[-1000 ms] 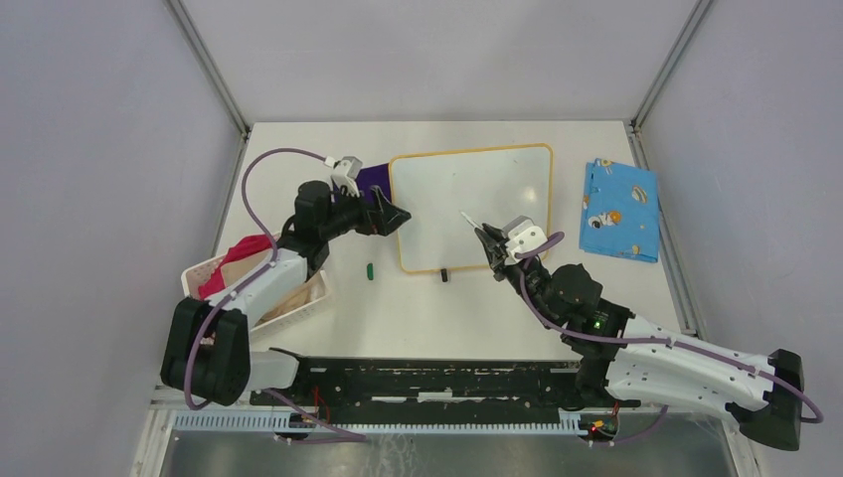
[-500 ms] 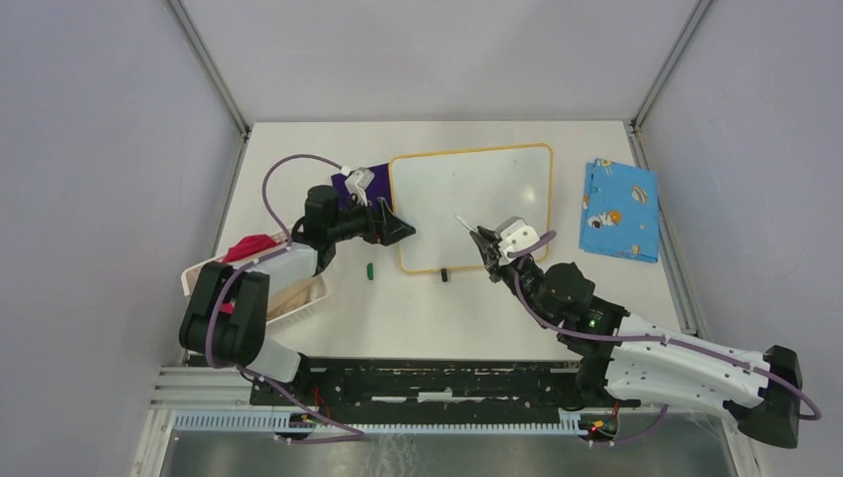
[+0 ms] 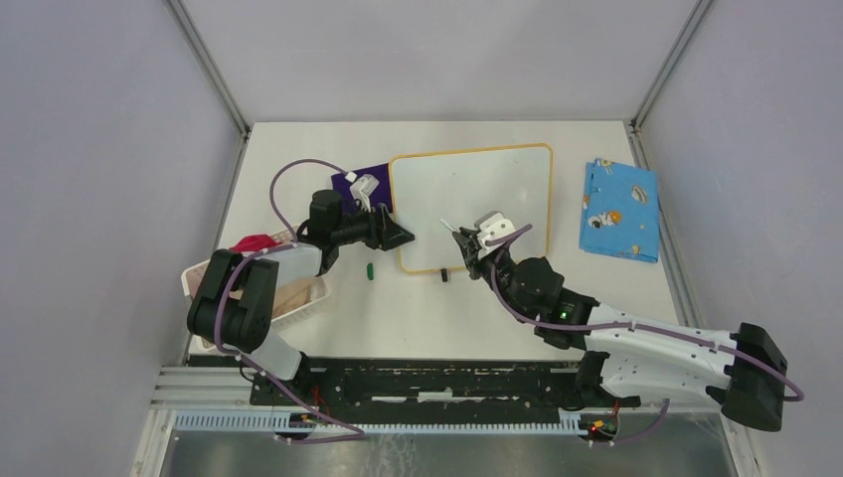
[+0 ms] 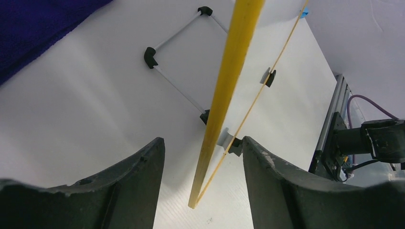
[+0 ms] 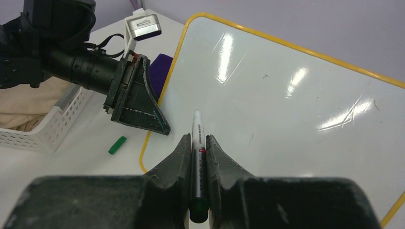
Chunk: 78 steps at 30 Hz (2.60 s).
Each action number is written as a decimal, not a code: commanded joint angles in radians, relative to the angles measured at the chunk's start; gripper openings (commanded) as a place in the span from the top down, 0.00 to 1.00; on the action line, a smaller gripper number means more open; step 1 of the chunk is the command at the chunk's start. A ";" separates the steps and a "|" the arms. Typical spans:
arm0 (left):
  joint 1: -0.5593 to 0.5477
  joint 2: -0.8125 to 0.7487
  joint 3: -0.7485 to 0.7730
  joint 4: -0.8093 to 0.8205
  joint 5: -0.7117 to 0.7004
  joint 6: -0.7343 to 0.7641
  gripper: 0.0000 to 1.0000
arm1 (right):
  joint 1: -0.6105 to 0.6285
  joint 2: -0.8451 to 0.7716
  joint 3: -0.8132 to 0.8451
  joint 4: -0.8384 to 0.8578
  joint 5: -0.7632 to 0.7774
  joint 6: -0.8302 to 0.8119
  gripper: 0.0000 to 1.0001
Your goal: Write a sentence on the whiteboard
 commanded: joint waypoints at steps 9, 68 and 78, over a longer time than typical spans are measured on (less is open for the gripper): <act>0.010 0.007 0.002 0.019 0.003 0.099 0.41 | -0.026 0.191 0.170 0.159 0.102 0.098 1.00; 0.021 -0.005 0.014 -0.019 -0.022 0.138 0.88 | -0.191 0.571 0.423 0.160 -0.038 0.260 1.00; 0.021 -0.006 0.014 -0.024 -0.025 0.143 0.98 | -0.214 0.547 0.382 0.148 -0.026 0.263 1.00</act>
